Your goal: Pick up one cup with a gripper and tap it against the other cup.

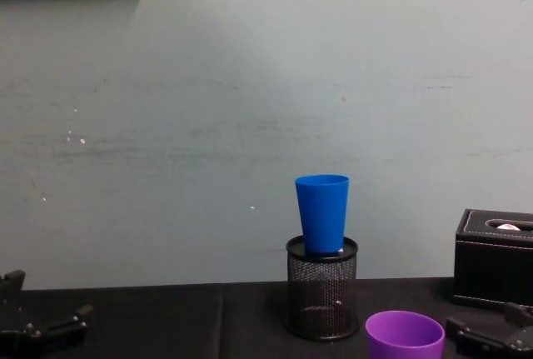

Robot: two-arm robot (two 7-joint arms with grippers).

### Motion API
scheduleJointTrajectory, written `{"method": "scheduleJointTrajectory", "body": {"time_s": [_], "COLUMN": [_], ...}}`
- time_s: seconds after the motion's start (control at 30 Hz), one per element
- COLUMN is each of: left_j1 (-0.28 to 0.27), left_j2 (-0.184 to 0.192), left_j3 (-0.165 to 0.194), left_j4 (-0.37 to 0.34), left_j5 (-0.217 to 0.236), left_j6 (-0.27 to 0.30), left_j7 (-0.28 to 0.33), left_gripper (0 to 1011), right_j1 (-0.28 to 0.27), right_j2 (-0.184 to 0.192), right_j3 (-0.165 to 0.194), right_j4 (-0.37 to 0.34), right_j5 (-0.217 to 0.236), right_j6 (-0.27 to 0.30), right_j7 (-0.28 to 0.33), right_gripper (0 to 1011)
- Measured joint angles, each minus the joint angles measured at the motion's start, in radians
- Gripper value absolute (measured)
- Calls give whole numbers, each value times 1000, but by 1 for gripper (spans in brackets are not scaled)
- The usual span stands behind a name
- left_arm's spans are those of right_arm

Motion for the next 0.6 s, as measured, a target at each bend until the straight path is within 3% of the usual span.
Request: {"method": "scheduleJointTrajectory", "body": {"time_s": [0.6], "left_j1": [0], "left_j2": [0], "left_j3": [0], "left_j4": [0], "left_j5": [0], "left_j6": [0], "left_j7": [0], "left_gripper": [1011], "right_j1": [0], "right_j2": [0], "right_j3": [0], "right_j4": [0], "right_j5": [0], "right_j6": [0], "right_j7": [0], "right_gripper": [1004]}}
